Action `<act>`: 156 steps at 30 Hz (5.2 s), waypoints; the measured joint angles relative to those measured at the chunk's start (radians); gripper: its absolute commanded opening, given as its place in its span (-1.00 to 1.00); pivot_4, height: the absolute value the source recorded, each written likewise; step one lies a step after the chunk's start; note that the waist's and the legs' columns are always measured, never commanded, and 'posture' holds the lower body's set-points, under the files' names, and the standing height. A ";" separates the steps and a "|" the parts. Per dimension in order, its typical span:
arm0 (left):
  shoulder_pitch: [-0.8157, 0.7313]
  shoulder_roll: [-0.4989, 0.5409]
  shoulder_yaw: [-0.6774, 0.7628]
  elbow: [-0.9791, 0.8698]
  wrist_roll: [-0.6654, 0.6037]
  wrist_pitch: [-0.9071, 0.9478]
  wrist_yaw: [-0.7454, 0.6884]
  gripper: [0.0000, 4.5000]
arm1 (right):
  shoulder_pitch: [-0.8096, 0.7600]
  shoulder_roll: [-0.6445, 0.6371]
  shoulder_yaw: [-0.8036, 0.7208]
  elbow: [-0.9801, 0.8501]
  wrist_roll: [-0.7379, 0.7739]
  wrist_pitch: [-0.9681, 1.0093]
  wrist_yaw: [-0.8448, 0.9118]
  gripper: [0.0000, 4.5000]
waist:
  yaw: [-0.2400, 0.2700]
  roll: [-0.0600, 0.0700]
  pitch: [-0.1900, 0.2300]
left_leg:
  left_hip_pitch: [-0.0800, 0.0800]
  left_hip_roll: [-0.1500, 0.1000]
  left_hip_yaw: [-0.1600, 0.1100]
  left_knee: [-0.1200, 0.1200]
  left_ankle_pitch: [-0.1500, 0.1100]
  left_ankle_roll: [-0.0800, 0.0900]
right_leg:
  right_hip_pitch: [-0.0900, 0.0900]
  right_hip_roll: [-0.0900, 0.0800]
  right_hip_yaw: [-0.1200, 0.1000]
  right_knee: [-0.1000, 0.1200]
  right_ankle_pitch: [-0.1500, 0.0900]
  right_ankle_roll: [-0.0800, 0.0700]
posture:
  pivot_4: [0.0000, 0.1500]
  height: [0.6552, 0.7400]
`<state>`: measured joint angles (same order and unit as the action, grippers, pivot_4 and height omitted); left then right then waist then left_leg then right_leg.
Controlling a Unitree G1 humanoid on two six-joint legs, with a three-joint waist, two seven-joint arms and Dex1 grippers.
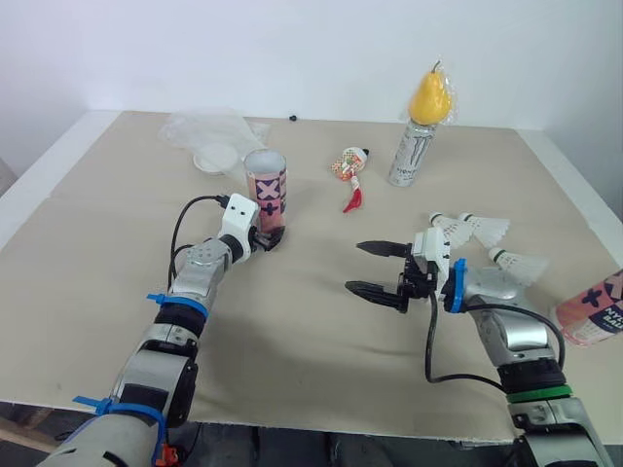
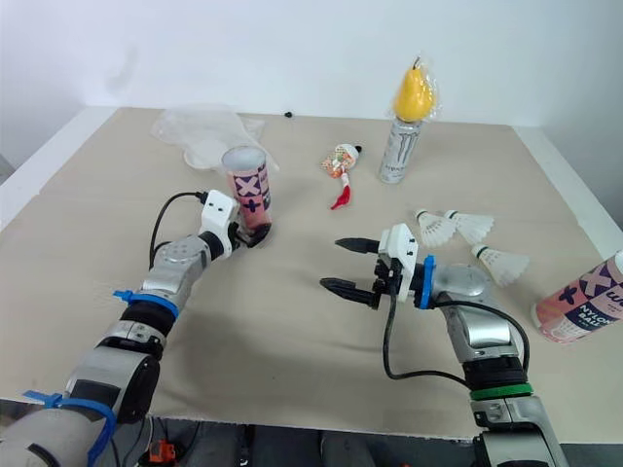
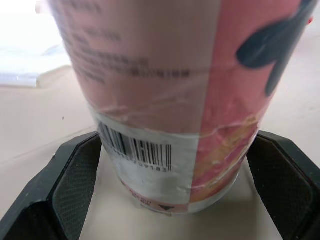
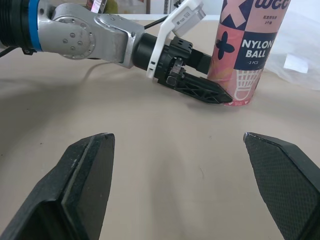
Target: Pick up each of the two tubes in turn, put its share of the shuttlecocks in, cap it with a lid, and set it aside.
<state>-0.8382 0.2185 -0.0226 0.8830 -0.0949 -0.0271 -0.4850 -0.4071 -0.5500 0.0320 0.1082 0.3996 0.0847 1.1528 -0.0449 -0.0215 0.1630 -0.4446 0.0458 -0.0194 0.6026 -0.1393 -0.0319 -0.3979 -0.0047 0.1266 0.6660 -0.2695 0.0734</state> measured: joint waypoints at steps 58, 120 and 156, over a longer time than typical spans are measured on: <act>0.159 0.228 -0.233 -0.532 0.069 0.069 -0.648 0.48 | 0.366 0.042 -0.249 -0.477 0.147 0.299 -0.440 1.00 | -0.001 0.001 0.000 | -0.004 0.001 -0.003 -0.001 -0.001 -0.001 | -0.003 0.000 -0.002 0.002 0.000 -0.007 | 1.00 1.00; 0.042 0.317 -0.486 -0.902 0.086 0.655 -0.780 0.45 | -0.151 0.126 -0.236 0.320 -0.181 0.170 -0.841 -0.96 | -0.005 0.003 0.000 | -0.002 0.001 0.000 0.001 0.003 0.003 | -0.002 0.000 0.000 0.002 0.002 -0.003 | 1.00 1.00; 0.035 0.305 -0.478 -0.853 0.066 0.635 -0.782 0.45 | -0.103 -0.394 -0.022 -0.439 -0.046 -0.072 0.098 -0.96 | -0.002 0.009 0.004 | -0.002 0.001 0.000 0.005 0.003 0.003 | -0.001 -0.001 -0.001 0.002 0.000 -0.006 | 1.00 1.00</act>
<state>-0.8032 0.5234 -0.5004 0.0297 -0.0290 0.6083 -1.2667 -0.5098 -0.9443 0.0098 -0.3305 0.3534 0.0130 1.2509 -0.0472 -0.0122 0.1674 -0.4463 0.0463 -0.0192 0.6074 -0.1362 -0.0291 -0.3986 -0.0057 0.1259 0.6682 -0.2698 0.0679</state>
